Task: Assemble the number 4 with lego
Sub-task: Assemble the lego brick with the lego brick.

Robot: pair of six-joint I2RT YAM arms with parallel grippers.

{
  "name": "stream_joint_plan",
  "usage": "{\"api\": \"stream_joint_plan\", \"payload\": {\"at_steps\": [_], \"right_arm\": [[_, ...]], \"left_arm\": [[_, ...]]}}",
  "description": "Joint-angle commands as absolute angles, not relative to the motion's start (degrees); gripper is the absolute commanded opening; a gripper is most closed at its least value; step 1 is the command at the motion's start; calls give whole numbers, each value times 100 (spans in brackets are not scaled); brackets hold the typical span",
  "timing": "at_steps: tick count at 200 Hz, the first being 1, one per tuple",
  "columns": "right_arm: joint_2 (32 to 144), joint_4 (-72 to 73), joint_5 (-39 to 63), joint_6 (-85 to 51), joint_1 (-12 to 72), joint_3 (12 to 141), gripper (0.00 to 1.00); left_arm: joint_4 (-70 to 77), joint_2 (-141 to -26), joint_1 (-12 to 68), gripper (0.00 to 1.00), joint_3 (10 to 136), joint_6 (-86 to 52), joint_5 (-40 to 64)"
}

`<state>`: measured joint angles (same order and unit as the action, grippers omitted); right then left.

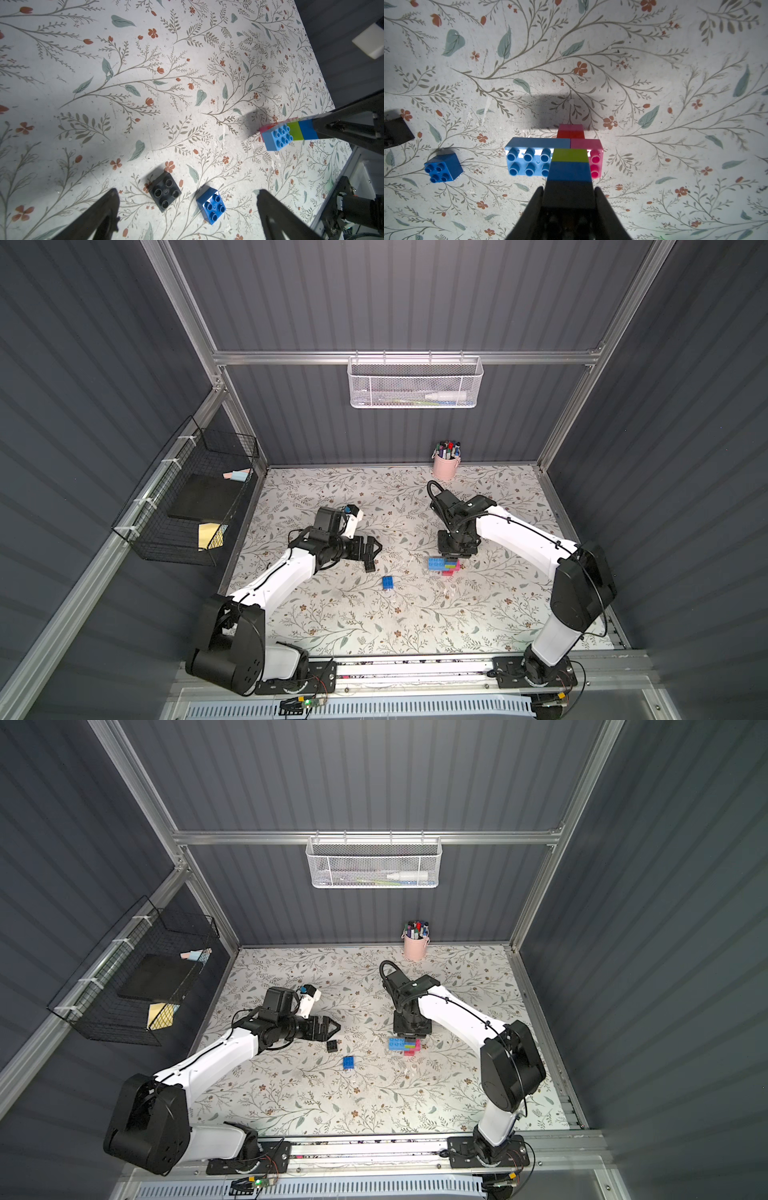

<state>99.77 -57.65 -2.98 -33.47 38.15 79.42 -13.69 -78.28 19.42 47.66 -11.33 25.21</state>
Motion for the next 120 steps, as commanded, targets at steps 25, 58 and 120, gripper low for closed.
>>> {"api": "stream_joint_plan", "payload": {"at_steps": [25,58,120], "right_arm": [[10681,-5502,459,-3403,3971,7392,23],[10830,-5547,427,-3361,4035,7621,23],[11238,-6046,77,-3279,4193,8316,23]], "left_arm": [[-1505,-7648,1969,99,4826,-1005,2541],[-1520,-7598,1969,99,4792,-1020,2508],[-1652,-7489,1969,99,4719,-1020,2419]]}}
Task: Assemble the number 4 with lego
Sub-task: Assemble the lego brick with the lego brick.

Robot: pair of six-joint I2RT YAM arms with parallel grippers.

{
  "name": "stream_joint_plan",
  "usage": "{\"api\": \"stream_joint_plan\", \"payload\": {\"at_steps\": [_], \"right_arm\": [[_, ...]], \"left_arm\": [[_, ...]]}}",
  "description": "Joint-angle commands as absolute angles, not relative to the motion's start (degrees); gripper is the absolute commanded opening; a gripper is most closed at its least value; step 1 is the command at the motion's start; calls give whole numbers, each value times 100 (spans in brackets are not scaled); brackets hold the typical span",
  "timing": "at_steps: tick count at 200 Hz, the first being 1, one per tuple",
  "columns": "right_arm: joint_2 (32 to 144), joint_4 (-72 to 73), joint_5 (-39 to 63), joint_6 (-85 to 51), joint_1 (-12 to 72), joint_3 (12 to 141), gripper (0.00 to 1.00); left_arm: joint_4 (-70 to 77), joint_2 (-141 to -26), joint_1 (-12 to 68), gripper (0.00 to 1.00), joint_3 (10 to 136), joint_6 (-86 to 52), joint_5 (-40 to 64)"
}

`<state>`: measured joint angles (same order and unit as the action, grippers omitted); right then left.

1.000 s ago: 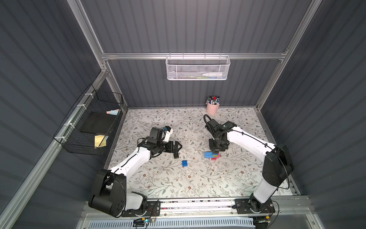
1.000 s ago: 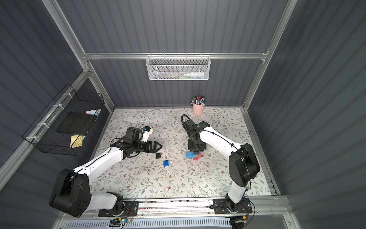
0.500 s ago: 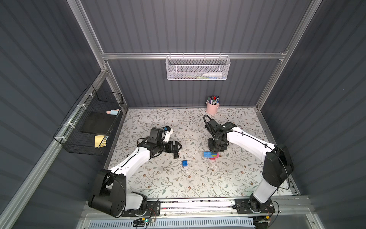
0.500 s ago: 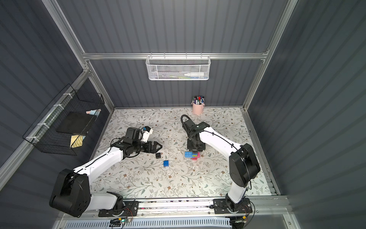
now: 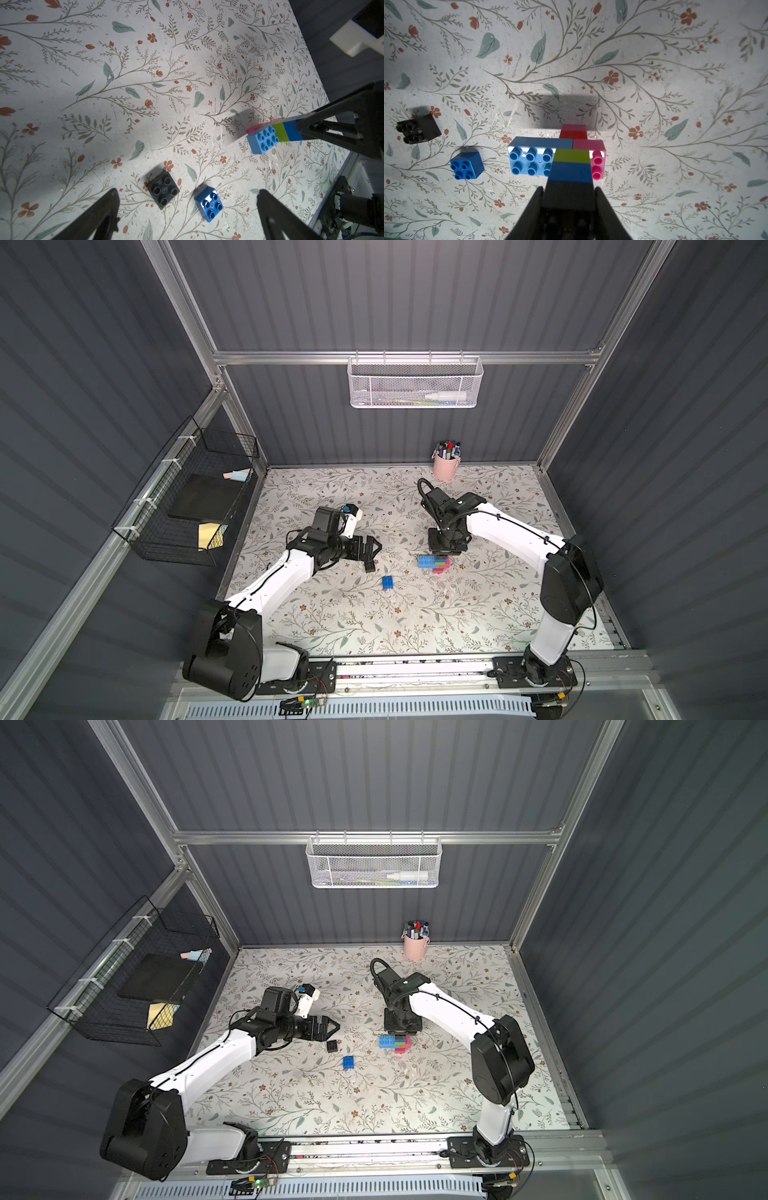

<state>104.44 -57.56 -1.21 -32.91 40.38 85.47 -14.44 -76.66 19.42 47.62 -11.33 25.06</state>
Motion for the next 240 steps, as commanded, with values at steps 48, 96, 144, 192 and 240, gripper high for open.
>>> {"api": "stream_joint_plan", "payload": {"at_steps": [48,96,144,192,240], "right_arm": [[11317,-6078,13,-3322,4223,8151,24],[11248,-6123,-6,-3296,4232,8338,33],[11191,-6195,-46,-3278,4236,8542,39],[11136,-6182,-2,-3276,4221,8587,49],[10989,-6117,-24,-3254,4212,8662,54]], "left_arm": [[-1743,-7465,1969,99,4708,-993,2412],[-2010,-7358,1969,99,4714,-908,2358],[-1960,-7313,1971,99,4669,-945,2356],[-1977,-7299,1970,99,4670,-922,2360],[-1997,-7286,1969,99,4677,-913,2355]]}}
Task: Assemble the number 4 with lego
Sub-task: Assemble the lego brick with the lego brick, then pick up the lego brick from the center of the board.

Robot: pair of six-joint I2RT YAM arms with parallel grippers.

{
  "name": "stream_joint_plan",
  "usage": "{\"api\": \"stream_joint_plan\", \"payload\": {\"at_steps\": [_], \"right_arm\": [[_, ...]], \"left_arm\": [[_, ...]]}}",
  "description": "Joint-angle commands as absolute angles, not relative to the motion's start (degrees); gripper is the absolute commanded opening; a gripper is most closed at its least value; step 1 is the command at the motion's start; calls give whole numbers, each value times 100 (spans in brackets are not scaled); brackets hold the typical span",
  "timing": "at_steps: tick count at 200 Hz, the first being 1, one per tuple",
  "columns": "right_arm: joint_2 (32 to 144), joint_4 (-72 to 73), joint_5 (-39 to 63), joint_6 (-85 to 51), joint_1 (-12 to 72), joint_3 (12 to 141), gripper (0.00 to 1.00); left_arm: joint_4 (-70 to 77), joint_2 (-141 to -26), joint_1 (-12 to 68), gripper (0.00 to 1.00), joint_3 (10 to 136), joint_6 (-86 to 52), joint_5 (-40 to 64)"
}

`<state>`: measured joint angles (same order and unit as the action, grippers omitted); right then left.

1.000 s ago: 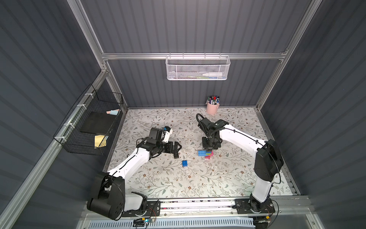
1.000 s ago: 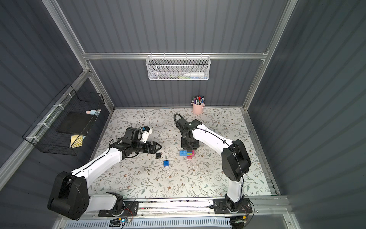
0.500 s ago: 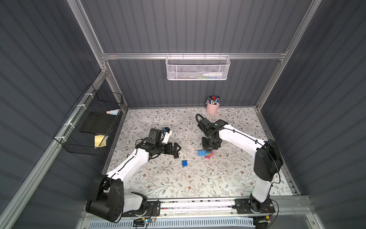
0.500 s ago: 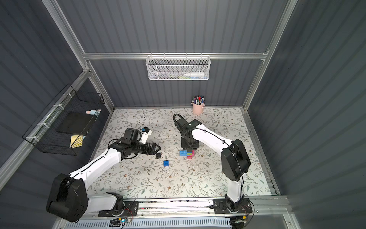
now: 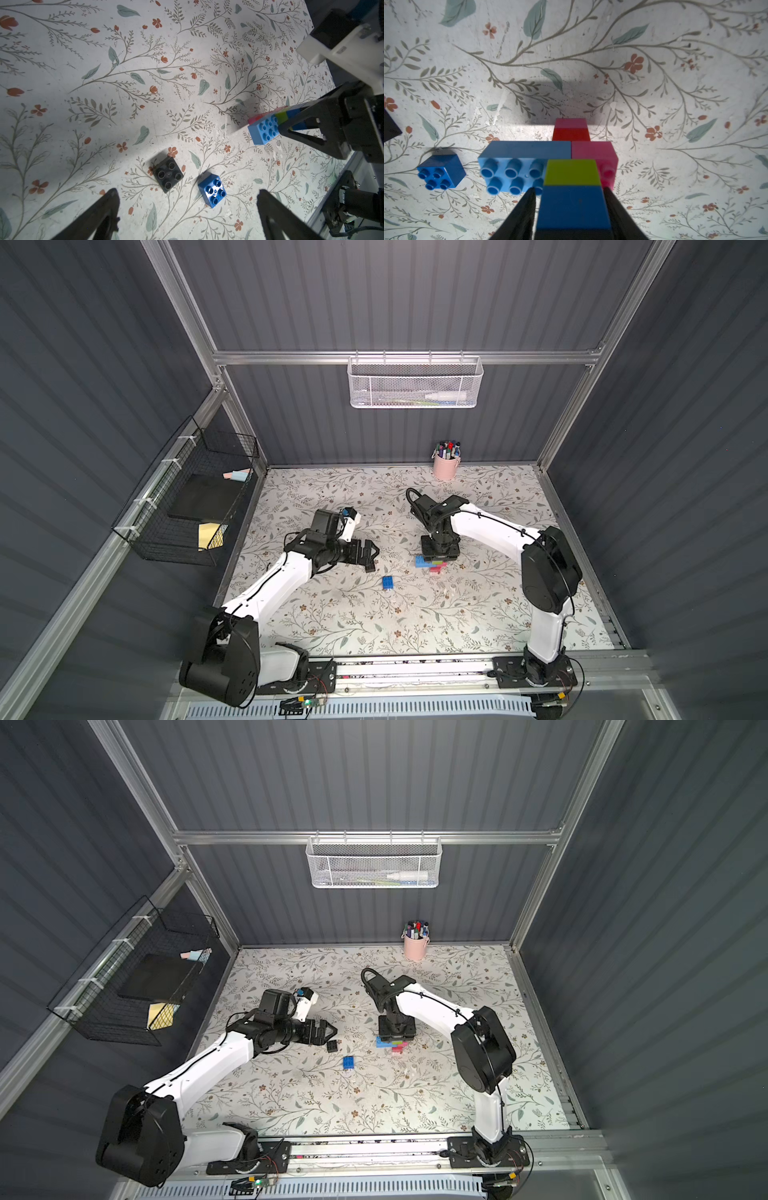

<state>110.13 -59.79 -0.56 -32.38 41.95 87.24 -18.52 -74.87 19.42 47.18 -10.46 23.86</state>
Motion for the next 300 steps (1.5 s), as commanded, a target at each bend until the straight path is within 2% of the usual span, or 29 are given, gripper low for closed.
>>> {"api": "stream_joint_plan", "payload": {"at_steps": [1,126,155,195,226,300], "right_arm": [[10988,-6113,-30,-3253,4215,8664,54],[10239,-6419,-276,-3125,4170,8968,79],[9916,-6522,-384,-3146,4128,8804,81],[9439,-6714,-524,-3138,3997,8603,82],[9082,-6775,-554,-3111,3822,8416,84],[8677,-6540,-376,-3006,3422,7917,85]], "left_arm": [[-2001,-7286,1969,99,4676,-909,2360],[-2341,-7415,1993,98,4830,-1111,2064],[-2641,-7656,2157,90,4898,-1498,1898],[-2985,-8260,2619,75,5285,-2030,985],[-3441,-8801,2815,70,5840,-2295,577],[-4379,-9870,3138,49,6825,-2931,64]]}}
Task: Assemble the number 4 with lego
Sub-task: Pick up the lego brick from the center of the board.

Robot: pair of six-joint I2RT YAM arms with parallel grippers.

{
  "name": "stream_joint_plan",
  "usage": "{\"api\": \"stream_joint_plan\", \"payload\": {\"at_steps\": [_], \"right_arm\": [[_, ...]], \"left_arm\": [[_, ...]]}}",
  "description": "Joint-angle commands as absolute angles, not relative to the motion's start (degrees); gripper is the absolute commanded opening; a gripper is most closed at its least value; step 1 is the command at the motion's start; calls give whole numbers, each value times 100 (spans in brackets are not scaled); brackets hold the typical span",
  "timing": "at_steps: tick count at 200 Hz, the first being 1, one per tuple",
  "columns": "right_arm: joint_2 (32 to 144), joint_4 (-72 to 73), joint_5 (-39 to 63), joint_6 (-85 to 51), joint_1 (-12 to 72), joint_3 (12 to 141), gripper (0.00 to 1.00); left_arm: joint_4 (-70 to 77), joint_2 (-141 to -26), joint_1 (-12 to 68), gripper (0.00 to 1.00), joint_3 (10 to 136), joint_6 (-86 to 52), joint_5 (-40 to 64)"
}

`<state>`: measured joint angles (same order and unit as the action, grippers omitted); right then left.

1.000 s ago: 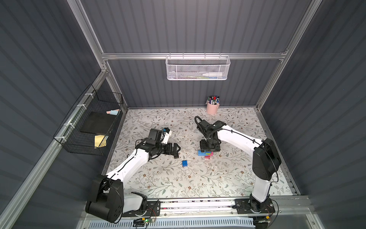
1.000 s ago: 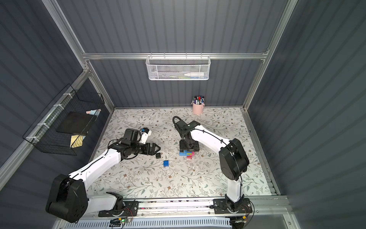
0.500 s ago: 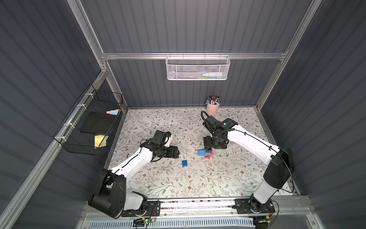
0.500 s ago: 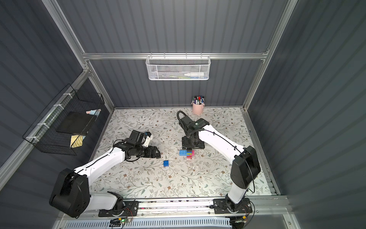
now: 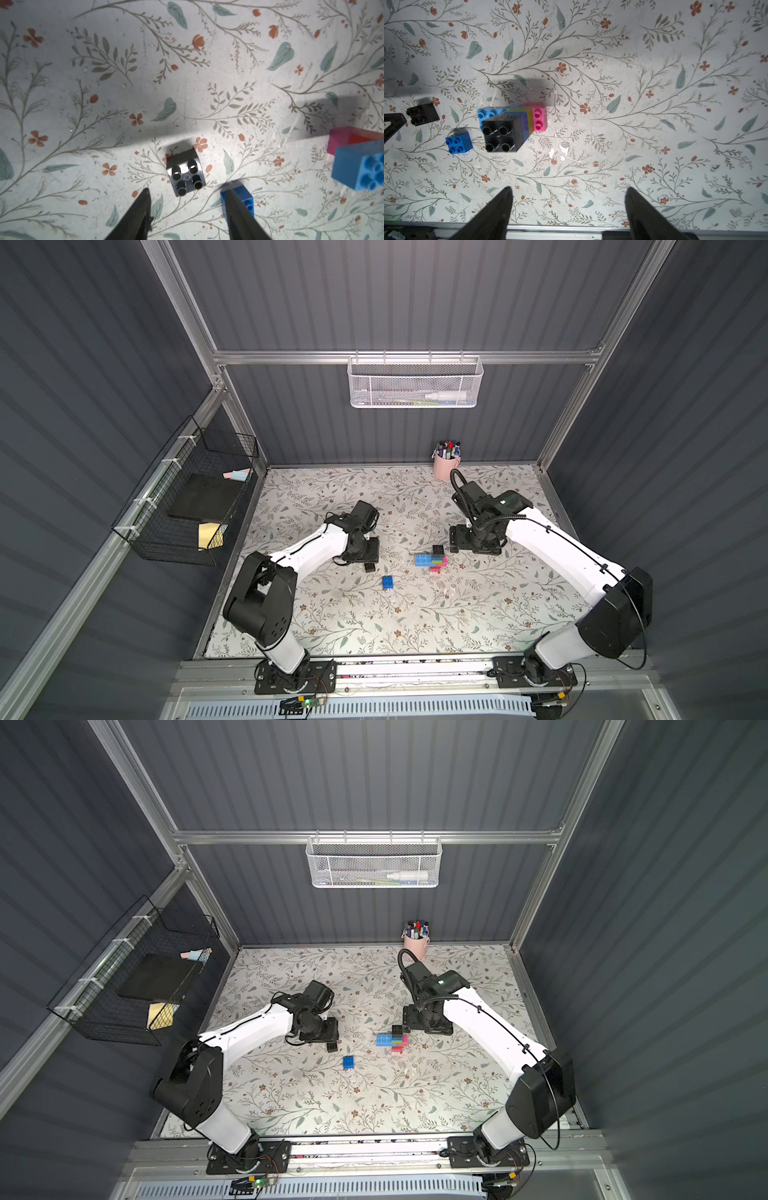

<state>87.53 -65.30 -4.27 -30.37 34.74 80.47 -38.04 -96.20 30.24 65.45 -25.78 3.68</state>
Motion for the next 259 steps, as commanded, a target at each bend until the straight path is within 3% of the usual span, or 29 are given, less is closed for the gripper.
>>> {"api": "stream_joint_plan", "payload": {"at_steps": [1,157,259], "right_arm": [[8676,-6531,-373,-3002,3421,7913,85],[8431,-6172,-168,-2961,3286,7418,87],[8395,-6127,-130,-2941,3246,7365,87]], "left_arm": [[-4387,-9879,3142,49,6832,-2938,59],[-4316,-10515,3340,45,7111,-3631,-211],[-4202,-10630,3340,36,7084,-3838,-185]]}}
